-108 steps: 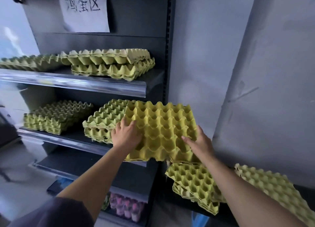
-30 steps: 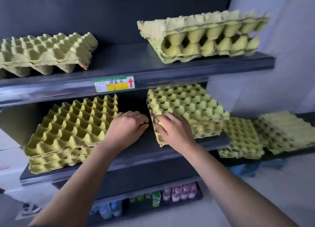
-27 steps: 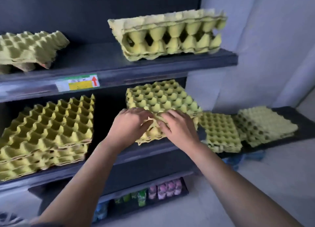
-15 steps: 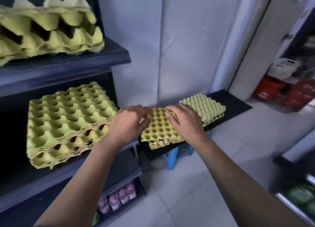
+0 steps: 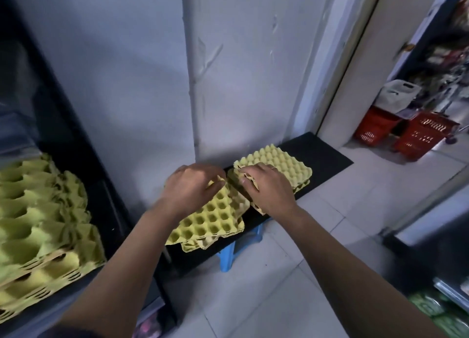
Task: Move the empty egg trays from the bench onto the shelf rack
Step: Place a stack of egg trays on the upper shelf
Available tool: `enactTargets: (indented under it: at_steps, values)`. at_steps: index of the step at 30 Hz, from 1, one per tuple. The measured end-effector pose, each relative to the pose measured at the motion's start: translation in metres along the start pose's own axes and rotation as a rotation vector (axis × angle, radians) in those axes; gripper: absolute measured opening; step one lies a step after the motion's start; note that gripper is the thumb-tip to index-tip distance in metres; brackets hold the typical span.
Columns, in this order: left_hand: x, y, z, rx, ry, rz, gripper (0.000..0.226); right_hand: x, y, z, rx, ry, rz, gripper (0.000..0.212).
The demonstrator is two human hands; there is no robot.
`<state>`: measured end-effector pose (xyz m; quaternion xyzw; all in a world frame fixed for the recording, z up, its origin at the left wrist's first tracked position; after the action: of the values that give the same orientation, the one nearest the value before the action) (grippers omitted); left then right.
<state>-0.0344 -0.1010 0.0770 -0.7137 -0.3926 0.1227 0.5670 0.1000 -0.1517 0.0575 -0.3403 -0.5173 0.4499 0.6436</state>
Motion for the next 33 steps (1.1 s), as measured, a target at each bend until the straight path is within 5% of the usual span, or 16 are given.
enactTargets:
  at_steps: [10,21,27,33]
  values:
    - [0.017,0.088,0.061,-0.003,-0.378,0.059,0.021,0.035,0.099,-0.074,0.144,-0.03,0.295,0.036]
    - [-0.028,0.227,0.185,0.001,-0.8,0.185,0.047,0.024,0.306,-0.125,0.231,0.124,0.629,0.051]
    - [-0.033,0.298,0.245,0.045,-0.942,0.238,0.06,0.011,0.393,-0.149,0.299,0.342,0.669,0.066]
    - [-0.058,0.346,0.296,-0.239,-1.391,0.177,0.084,0.0,0.439,-0.159,0.574,0.648,0.539,0.072]
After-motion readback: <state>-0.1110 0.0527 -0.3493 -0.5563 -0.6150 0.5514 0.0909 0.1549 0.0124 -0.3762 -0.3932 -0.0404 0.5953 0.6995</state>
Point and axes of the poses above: each hand's wrist, its own x-axis towards the middle knuckle, its own y-axis out of the palm, z = x × y, the point moved 8 cm from there along x, towards the middle knuckle, and after that the axes turned 5 degrees about -y, right-handed, at the moved point
